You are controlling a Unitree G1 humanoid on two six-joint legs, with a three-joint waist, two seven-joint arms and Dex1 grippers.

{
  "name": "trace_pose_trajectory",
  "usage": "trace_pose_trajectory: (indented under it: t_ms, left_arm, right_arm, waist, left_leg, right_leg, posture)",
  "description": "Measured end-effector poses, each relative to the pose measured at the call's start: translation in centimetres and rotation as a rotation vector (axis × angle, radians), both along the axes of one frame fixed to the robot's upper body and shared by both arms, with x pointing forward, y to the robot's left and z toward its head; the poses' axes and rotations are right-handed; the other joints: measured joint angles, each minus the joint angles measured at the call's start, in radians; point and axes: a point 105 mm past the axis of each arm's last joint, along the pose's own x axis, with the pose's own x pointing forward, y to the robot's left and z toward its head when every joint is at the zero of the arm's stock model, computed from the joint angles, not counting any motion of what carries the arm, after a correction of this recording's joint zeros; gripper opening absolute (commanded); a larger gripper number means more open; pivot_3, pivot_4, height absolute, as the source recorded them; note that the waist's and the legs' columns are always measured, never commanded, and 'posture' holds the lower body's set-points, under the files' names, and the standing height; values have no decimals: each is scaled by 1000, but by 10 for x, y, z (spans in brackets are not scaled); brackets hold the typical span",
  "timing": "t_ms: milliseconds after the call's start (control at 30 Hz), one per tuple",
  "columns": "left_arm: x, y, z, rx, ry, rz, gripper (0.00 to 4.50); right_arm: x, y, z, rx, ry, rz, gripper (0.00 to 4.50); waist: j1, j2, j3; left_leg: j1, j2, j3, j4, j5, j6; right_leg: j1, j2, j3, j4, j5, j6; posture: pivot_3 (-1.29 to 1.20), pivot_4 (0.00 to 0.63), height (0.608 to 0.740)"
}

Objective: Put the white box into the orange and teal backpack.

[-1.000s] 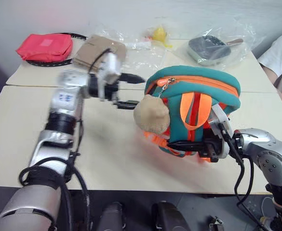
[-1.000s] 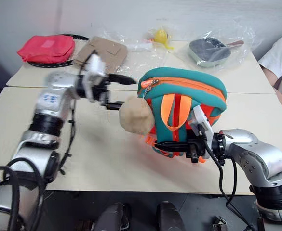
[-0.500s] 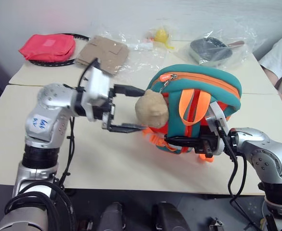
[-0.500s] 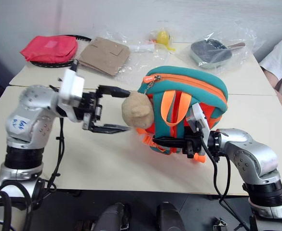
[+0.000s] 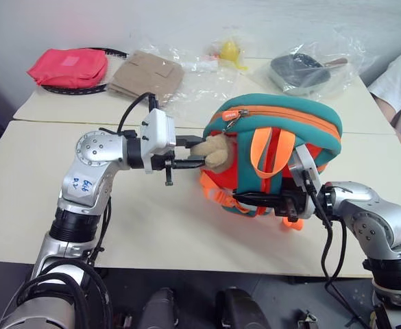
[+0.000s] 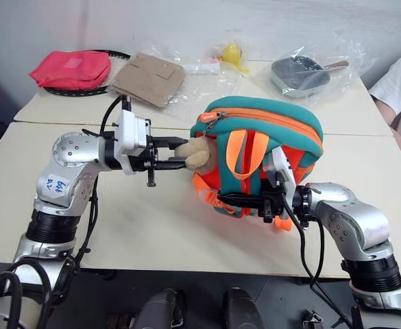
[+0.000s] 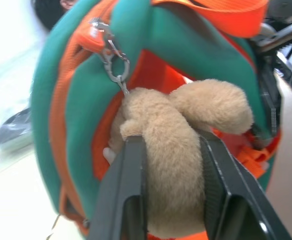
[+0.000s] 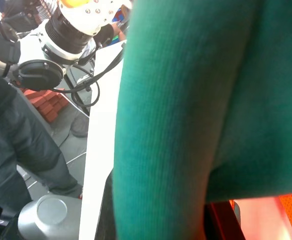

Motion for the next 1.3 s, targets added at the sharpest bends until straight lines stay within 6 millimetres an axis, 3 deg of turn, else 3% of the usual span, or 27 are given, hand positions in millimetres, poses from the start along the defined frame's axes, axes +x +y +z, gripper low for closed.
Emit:
trace_pose_trajectory:
  t_ms: [100, 233, 467, 600, 767, 1000, 1167, 1300]
  left_arm:
    - [13, 13, 22, -61, 27, 58, 935]
    - [26, 47, 50, -91, 29, 181, 935]
    - [58, 71, 29, -141, 254, 278, 935]
    - [74, 72, -13, 13, 270, 361, 935]
    - [78, 29, -85, 80, 370, 320, 935]
    - [69, 32, -103, 54, 380, 317, 935]
    - [59, 54, -103, -14, 378, 390, 2305]
    - [24, 112, -108, 34, 393, 437, 3562]
  right_arm:
    - [1, -1, -1, 7, -7, -24, 0]
    - [1, -4, -1, 10, -16, -55, 0]
    - [-2, -2, 0, 18, -24, -71, 0]
    - [-3, -6, -2, 25, -13, -94, 0]
    - [-5, -7, -1, 34, -18, -108, 0]
    - [-2, -7, -1, 56, -15, -141, 0]
    - [4, -14, -3, 101, -24, -225, 1575]
    - [10, -54, -11, 22, -129, -389, 2967]
  waist:
    - [-1, 0, 0]
    - [-4, 0, 0]
    - [0, 0, 0]
    - [-1, 0, 0]
    - [2, 0, 0]
    - [1, 0, -1]
    - [-5, 0, -1]
    - [-16, 0, -1]
  left_leg:
    - [0, 0, 0, 0, 0, 0]
    - [0, 0, 1, -2, 0, -1]
    - [-2, 0, 1, 1, 0, 0]
    - [-1, 0, 2, 0, 0, 0]
    - [-3, 0, 2, 3, 0, 0]
    - [-1, 0, 1, 2, 0, 0]
    - [-1, 0, 2, 1, 0, 0]
    - [0, 0, 4, -4, 1, -1]
  right_leg:
    - [-1, 0, 0, 1, 0, 0]
    - [-2, 0, 0, 2, 0, 0]
    - [-3, 0, 0, 4, 0, 0]
    - [-3, 0, 0, 5, 0, 0]
    - [-4, -1, 0, 6, 0, 0]
    - [-4, -1, 0, 6, 0, 0]
    - [-4, 0, 1, 6, 0, 0]
    - [-6, 0, 2, 5, 0, 0]
  posture:
    - [0, 150, 740]
    - [0, 150, 740]
    - [0, 150, 740]
    - [0, 150, 740]
    - [0, 150, 740]
    - [0, 150, 740]
    - [0, 150, 740]
    - [0, 150, 740]
